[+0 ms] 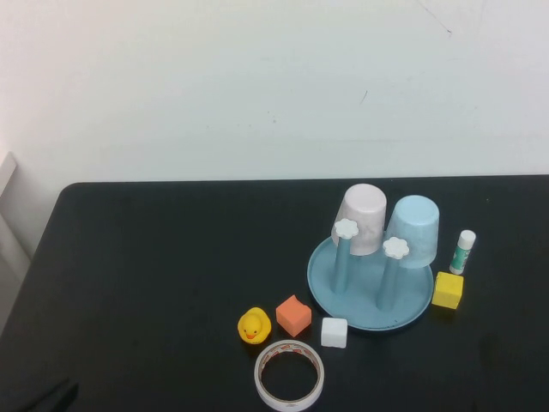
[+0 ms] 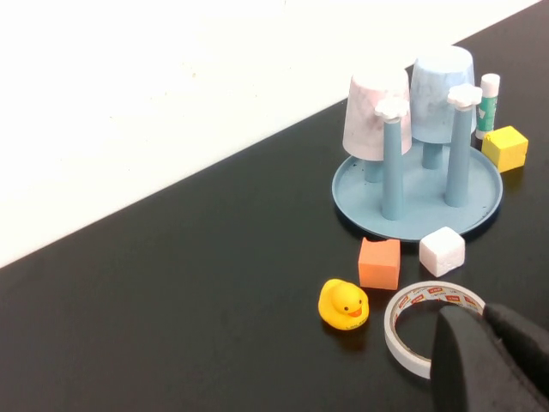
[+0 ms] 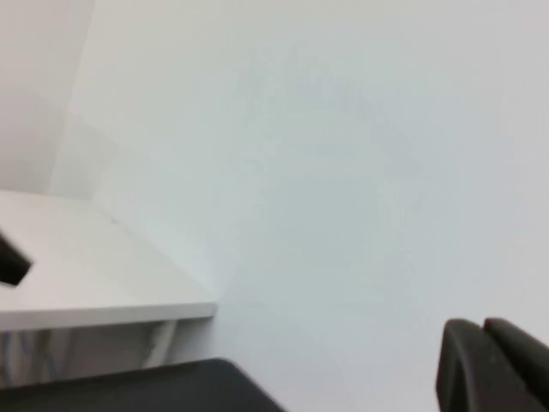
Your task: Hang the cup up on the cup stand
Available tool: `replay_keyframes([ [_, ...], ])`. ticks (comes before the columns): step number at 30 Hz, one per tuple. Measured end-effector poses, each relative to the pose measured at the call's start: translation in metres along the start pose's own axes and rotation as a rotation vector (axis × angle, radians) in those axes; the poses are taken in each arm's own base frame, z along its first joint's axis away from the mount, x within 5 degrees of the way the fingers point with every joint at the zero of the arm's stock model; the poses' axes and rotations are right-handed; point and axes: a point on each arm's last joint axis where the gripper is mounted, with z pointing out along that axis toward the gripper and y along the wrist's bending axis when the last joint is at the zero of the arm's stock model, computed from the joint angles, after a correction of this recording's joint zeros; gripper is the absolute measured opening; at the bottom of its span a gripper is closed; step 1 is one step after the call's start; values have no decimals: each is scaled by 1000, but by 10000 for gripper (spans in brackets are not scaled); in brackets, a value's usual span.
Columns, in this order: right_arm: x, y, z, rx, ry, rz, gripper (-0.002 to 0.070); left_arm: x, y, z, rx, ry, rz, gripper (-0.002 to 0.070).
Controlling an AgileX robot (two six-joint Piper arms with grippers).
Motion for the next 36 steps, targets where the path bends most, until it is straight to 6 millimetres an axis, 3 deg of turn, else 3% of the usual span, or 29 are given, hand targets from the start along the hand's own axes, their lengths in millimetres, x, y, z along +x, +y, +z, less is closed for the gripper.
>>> replay_keyframes([
  [10,15,6,-2,-25,35,1,-1,0,0,0,0,0,0,-1],
  [17,29,-25,-8,313,189,-171,-1,0,0,0,0,0,0,-1],
  [22,35,-35,-15,452,235,-201,-1,0,0,0,0,0,0,-1],
  [26,59,-33,-26,531,305,-181,-1,0,0,0,0,0,0,-1],
  [32,105,-21,-44,628,437,21,-1,0,0,0,0,0,0,-1],
  [36,120,-17,-56,718,514,6,-1,0,0,0,0,0,0,-1],
])
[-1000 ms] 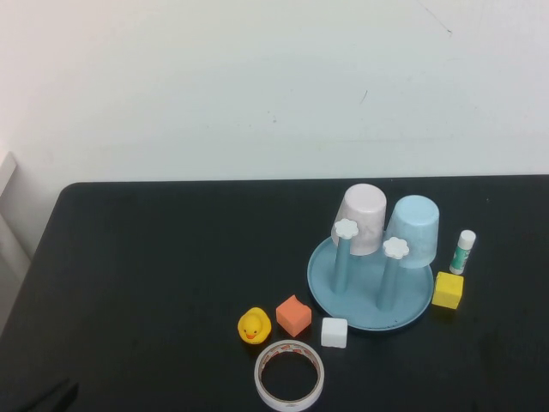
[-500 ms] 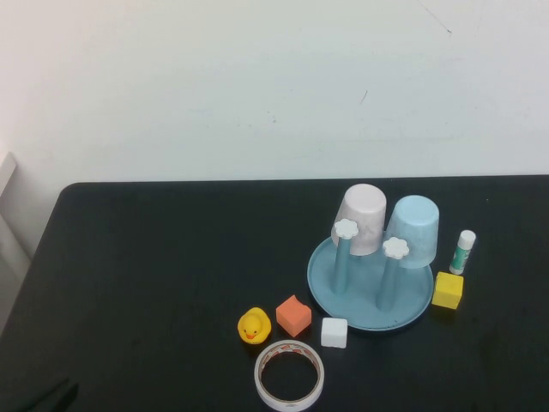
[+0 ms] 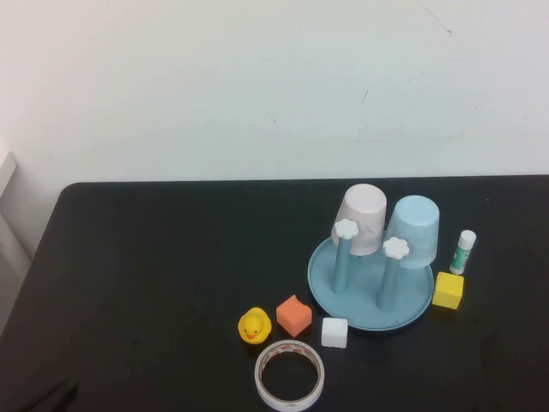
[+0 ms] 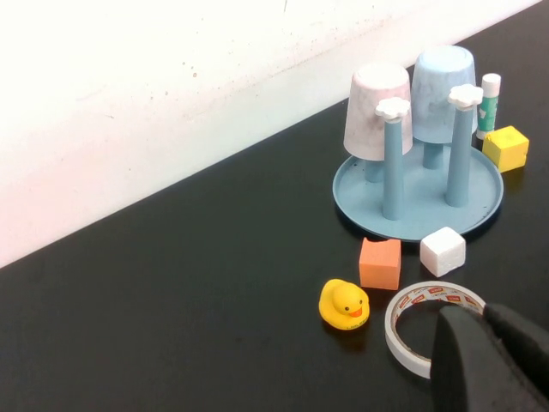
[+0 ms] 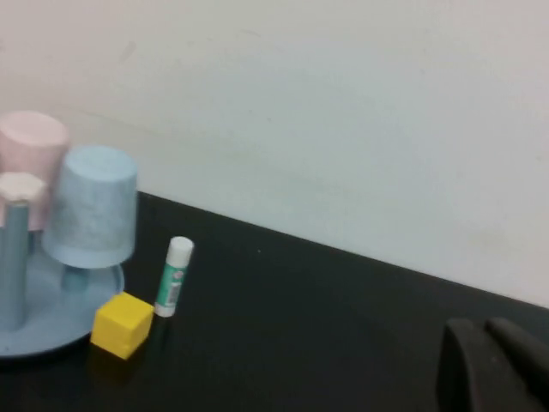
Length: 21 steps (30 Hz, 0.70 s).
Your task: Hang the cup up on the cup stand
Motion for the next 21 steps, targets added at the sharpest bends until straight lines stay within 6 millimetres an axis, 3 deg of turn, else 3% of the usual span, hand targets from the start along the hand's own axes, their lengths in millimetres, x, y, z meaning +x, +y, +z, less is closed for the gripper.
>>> replay_keyframes([
  [9,23,6,2,-15,112,36,-1,0,0,0,0,0,0,-1],
  [21,27,10,1,-87,160,46,-1,0,0,0,0,0,0,-1],
])
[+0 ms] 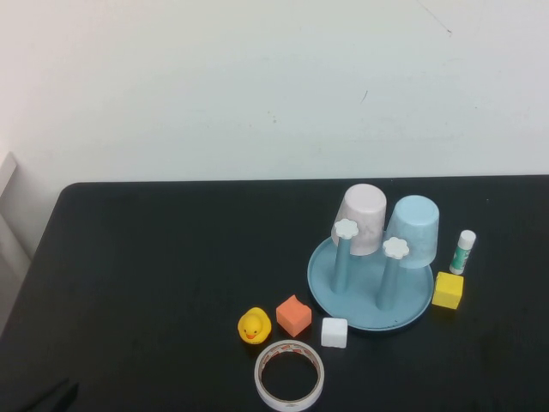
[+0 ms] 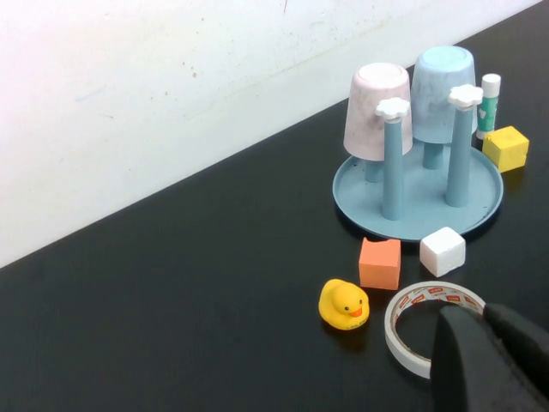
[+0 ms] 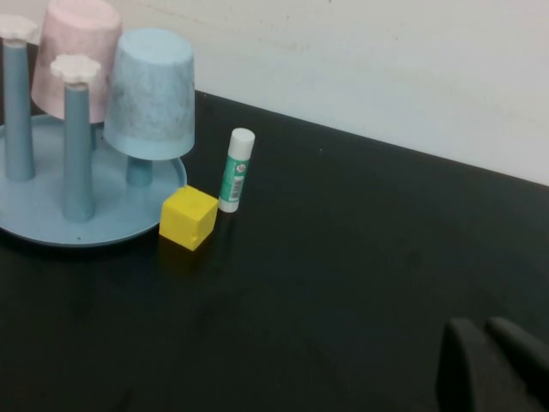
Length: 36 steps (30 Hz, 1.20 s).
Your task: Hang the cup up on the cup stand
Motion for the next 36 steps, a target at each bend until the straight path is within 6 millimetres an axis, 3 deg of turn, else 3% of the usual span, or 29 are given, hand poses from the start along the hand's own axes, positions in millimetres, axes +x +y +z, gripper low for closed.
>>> replay_keyframes([
  [29,0,0,0,-1,4,8,-1,1,0,0,1,0,1,-1],
  [36,0,0,0,-1,4,12,-1,22,-2,3,3,37,-30,-1],
])
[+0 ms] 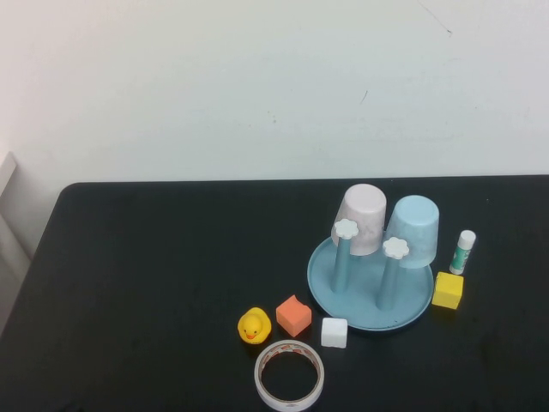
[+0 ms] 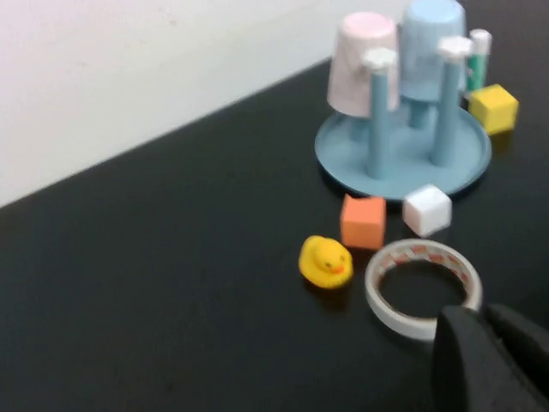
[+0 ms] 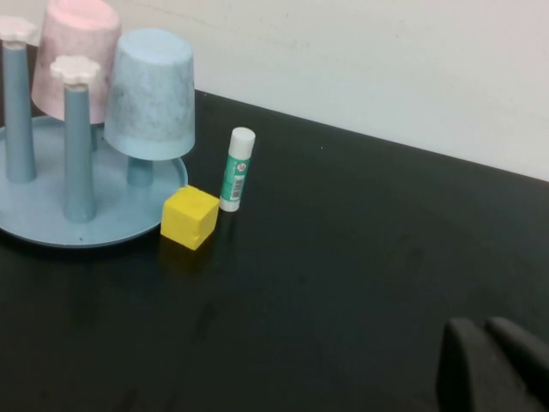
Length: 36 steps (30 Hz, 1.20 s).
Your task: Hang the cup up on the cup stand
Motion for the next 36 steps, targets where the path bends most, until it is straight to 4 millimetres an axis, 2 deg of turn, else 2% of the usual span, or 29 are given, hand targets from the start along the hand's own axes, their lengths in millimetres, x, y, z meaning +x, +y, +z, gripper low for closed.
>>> replay_keyframes([
  [5,0,0,0,1,0,-1,-1,8,6,-4,-127,-145,28,-1],
  [9,0,0,0,1,0,-1,-1,18,15,-8,-331,-273,6,-1],
  [13,0,0,0,1,0,-1,-1,30,21,-13,-491,-306,-31,-1],
  [19,0,0,0,1,0,1,-1,43,27,-13,-610,-262,-129,-1],
  [25,0,0,0,1,0,1,-1,52,26,-9,-593,-213,-144,-1],
  [36,0,0,0,1,0,1,-1,64,18,-4,-462,-61,-141,-1],
])
